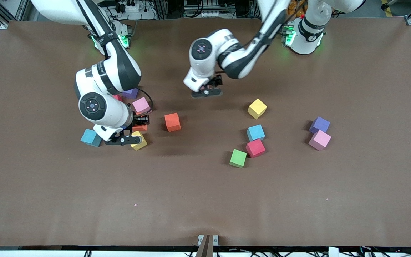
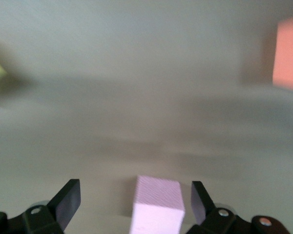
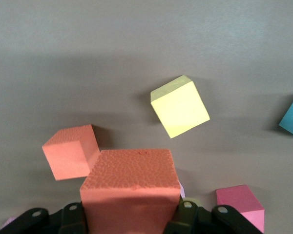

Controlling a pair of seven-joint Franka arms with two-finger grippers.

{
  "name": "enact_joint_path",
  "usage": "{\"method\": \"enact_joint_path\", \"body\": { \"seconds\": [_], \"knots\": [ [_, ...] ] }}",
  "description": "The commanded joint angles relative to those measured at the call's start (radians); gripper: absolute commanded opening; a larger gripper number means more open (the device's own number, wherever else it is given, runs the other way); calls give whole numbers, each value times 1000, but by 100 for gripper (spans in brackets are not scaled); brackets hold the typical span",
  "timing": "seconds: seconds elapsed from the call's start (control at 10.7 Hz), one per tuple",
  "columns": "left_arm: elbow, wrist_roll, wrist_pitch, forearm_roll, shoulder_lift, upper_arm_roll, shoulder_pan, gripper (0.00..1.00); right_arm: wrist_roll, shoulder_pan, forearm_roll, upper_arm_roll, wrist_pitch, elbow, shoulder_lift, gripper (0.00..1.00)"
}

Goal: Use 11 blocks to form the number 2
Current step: 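Carry the pink cube to the table middle and release it with the left gripper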

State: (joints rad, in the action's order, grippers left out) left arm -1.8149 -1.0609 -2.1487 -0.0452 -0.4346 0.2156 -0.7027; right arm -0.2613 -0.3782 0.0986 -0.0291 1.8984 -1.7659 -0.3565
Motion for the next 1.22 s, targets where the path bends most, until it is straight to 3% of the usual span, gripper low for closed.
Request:
{"method": "enact_joint_path", "body": {
  "seconds": [0.0,0.19,0.37,0.65,0.84,1.12],
  "knots": [
    [-26,33,30,21,62,4,138,100,141,-30,-7,-5,-24,-33,42,40],
    [11,207,29,21,48,-21,213,100,262,-106,-7,-5,-25,-84,92,40],
    [17,434,29,31,46,-172,218,100,326,-232,-8,-5,-15,-163,168,41],
    [20,860,17,36,-4,-372,220,100,353,-398,-43,-5,-16,-185,183,41],
    [11,1052,-29,47,-29,-415,220,100,489,-439,-43,-6,26,-248,206,41],
    [-41,1305,-34,45,-24,-455,227,100,718,-450,-43,-6,215,-409,251,41]
  ]
}}
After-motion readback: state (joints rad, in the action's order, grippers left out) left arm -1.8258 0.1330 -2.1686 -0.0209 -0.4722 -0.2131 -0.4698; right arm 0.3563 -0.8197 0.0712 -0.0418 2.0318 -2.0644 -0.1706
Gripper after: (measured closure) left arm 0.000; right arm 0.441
